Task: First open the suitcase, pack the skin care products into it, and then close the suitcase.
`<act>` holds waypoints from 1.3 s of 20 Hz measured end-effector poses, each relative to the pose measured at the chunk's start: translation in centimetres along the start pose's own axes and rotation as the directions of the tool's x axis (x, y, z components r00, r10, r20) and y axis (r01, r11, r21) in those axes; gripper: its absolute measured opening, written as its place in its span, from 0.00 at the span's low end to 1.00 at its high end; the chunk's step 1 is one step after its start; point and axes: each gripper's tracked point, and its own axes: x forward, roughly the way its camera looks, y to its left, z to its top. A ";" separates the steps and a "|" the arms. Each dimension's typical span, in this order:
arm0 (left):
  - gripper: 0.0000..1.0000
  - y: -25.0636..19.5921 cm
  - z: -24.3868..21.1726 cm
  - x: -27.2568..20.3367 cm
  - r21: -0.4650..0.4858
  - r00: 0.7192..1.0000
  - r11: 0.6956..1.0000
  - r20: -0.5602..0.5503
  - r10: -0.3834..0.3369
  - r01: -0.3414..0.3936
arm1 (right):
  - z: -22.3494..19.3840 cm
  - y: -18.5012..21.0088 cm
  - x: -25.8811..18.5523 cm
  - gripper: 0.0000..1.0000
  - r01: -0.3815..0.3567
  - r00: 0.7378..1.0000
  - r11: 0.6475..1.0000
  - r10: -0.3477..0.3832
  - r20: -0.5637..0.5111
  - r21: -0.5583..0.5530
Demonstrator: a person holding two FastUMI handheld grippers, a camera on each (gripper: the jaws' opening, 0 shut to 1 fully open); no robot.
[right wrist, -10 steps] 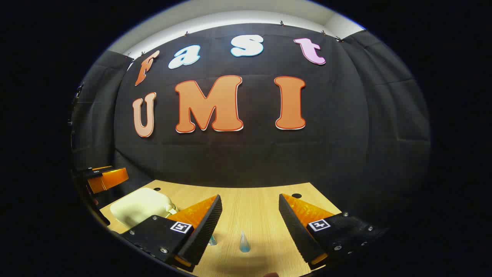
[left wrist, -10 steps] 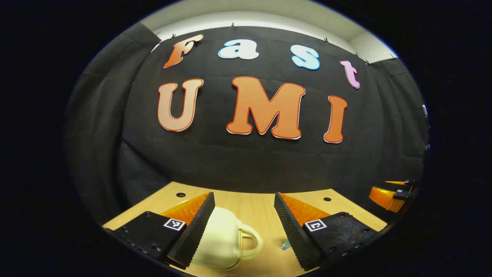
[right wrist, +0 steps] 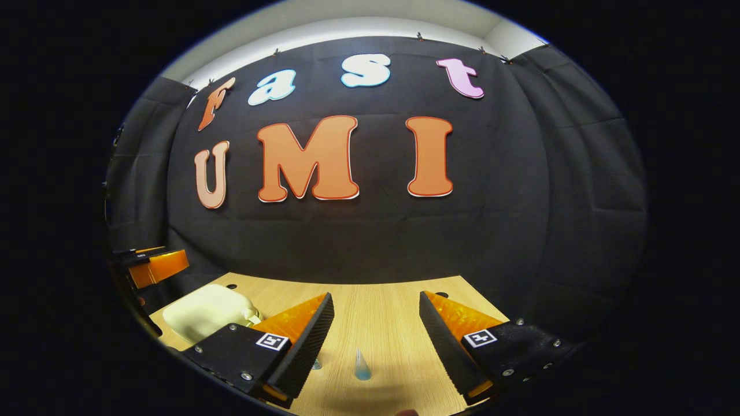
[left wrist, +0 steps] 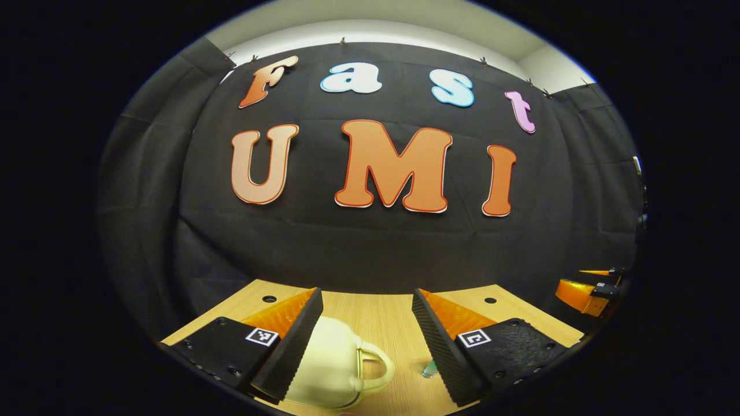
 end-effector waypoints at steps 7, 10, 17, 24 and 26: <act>0.96 0.5 0.3 -0.2 0.012 1.000 1.000 0.005 0.012 -0.012 | -0.1 -0.1 0.0 0.94 0.000 1.000 1.000 0.000 0.001 -0.007; 0.96 0.5 0.4 -0.2 0.021 1.000 1.000 0.013 0.013 -0.014 | -0.2 -0.1 -0.1 0.94 0.000 1.000 1.000 0.000 -0.006 -0.012; 0.96 0.2 0.4 -0.4 0.056 1.000 0.998 0.016 -0.002 0.001 | -0.5 -0.1 -0.2 0.94 0.002 1.000 1.000 -0.002 -0.015 -0.018; 0.96 -0.1 -1.5 -0.1 0.161 1.000 0.987 -0.014 -0.001 0.003 | -1.6 -0.3 -0.2 0.94 0.007 0.999 1.000 -0.009 -0.043 -0.027; 0.96 -0.2 -2.8 0.0 0.211 0.999 0.978 -0.033 0.002 0.005 | -2.2 -0.5 -0.3 0.95 0.012 0.998 1.000 -0.013 -0.061 -0.023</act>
